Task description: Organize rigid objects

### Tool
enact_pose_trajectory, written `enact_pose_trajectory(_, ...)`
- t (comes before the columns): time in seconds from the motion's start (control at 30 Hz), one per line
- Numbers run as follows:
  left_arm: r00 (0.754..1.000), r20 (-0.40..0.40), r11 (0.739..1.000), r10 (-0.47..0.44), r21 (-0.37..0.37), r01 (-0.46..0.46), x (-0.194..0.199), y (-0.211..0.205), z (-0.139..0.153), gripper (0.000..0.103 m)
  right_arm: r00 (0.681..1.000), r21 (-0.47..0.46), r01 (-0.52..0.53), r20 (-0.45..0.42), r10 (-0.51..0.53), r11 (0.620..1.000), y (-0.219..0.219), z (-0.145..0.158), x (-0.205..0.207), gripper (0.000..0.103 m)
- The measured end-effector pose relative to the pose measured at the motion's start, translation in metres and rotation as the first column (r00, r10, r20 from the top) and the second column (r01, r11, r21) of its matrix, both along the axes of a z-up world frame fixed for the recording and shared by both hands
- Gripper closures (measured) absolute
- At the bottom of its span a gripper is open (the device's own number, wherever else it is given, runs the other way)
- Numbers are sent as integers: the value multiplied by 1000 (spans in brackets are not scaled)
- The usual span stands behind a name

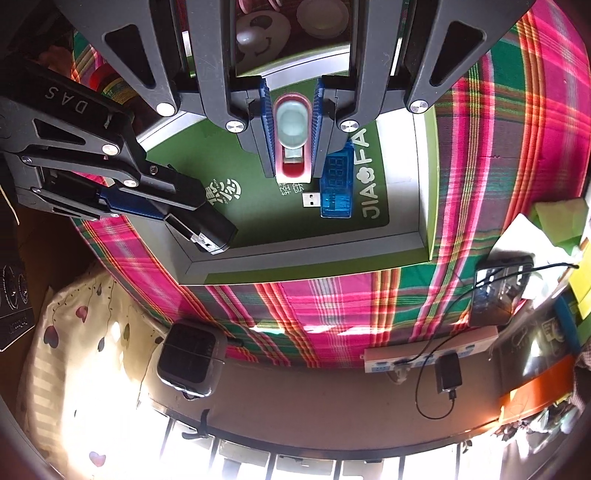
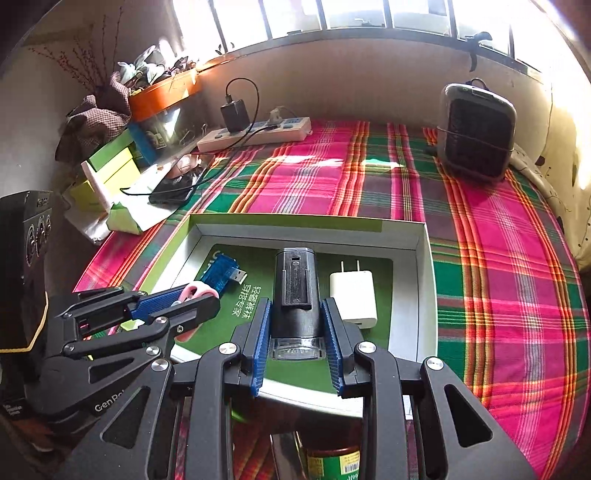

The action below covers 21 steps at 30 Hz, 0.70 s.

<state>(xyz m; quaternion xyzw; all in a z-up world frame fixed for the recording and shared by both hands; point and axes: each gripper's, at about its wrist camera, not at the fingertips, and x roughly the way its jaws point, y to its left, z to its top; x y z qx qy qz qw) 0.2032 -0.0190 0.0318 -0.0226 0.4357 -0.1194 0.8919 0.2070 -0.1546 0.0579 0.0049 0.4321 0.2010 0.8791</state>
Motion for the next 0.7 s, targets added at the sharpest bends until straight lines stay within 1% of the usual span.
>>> enact_pose_trajectory(0.17, 1000, -4, 1000, -4, 0, 4, 5, -1, -2, 86, 999, -7, -26, -34, 26, 1000, 6, -9, 11, 74)
enact_pose_trajectory(0.27, 1000, -15, 1000, -7, 1, 7, 9, -2, -4, 86, 999, -25, -32, -41, 31, 999, 9, -13, 16, 74)
enact_pose_trajectory(0.43, 1000, -25, 1000, -12, 2, 12, 12, -4, -9, 86, 998, -37, -23, -61, 21, 999, 10, -20, 25, 74)
enact_pose_trajectory(0.63, 1000, -26, 999, 0, 36, 1, 18, -5, -13, 86, 999, -84, -3, -50, -1, 996, 9, -24, 29, 74)
enact_pose_trajectory(0.7, 1000, -28, 999, 0, 38, 1, 20, -4, -14, 86, 999, -104, 1, -38, -5, 995, 9, -25, 30, 74)
